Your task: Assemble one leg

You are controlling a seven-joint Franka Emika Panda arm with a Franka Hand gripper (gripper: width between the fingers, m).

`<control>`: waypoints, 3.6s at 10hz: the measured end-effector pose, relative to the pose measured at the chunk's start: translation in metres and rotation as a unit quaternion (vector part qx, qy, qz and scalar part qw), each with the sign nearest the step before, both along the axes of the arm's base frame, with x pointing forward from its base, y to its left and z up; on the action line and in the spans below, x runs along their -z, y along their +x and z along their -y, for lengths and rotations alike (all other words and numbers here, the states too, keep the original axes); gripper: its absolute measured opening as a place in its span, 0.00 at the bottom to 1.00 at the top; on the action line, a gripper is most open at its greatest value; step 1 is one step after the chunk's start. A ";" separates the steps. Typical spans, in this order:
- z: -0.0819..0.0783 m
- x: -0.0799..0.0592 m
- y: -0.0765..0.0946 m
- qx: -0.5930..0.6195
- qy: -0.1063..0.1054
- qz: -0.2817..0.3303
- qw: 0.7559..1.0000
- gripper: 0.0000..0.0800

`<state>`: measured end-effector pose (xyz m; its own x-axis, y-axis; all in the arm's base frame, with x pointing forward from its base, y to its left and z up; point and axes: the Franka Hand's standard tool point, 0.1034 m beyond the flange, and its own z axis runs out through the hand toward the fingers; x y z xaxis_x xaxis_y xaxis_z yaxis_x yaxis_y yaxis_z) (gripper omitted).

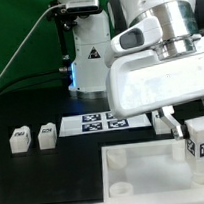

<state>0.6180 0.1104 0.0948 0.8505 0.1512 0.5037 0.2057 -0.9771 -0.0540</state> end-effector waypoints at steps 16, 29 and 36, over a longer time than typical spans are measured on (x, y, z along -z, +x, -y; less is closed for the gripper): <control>-0.002 0.012 -0.001 0.011 0.005 0.040 0.999 0.81; -0.007 0.004 0.017 -0.015 0.013 -0.264 0.964 0.81; -0.004 0.009 0.015 -0.030 0.008 -0.336 0.941 0.53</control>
Offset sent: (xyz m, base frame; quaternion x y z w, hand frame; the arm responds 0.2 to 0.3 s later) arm 0.0043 -0.0004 -0.0094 -0.0024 0.0109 0.0016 0.9999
